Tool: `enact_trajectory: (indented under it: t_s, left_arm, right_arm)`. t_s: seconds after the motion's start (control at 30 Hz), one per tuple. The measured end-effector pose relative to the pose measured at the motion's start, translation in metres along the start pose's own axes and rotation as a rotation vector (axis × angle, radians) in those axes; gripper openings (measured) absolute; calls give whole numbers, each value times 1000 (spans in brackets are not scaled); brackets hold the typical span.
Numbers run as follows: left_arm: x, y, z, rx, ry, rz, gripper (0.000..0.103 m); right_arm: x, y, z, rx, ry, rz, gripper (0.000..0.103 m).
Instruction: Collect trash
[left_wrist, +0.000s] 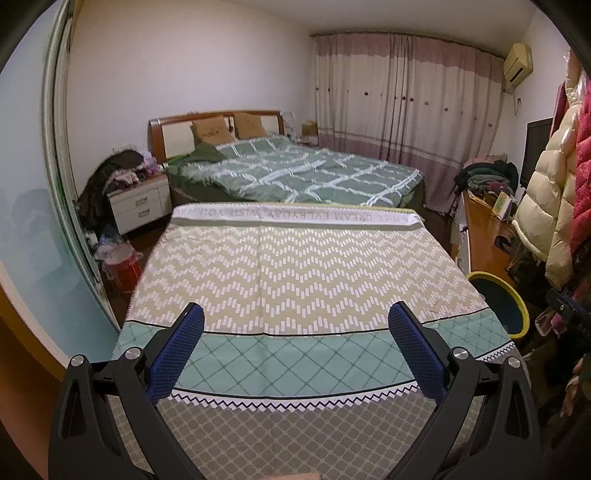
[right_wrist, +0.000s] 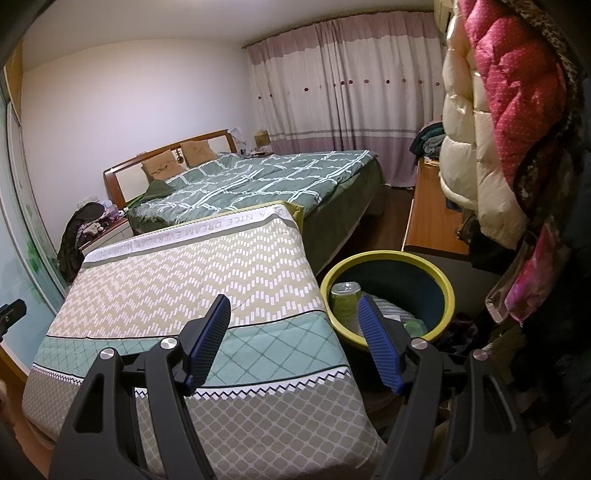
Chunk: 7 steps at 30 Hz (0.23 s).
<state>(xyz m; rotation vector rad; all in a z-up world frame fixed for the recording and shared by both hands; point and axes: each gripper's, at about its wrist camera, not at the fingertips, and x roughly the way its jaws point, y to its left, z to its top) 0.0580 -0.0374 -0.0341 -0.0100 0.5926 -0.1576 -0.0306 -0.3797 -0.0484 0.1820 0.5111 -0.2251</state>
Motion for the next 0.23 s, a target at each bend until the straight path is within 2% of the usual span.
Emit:
enact_trajectory:
  t_s: [0.03, 0.17, 0.23]
  left_arm:
    - [8, 3, 4, -3, 15, 2, 98]
    - [57, 20, 19, -1, 84, 61, 98]
    - [86, 31, 26, -26, 126, 63, 98]
  right_arm:
    - [3, 1, 2, -2, 4, 9, 68]
    - [34, 15, 18, -21, 41, 58, 88]
    - [60, 28, 25, -47, 86, 86, 89]
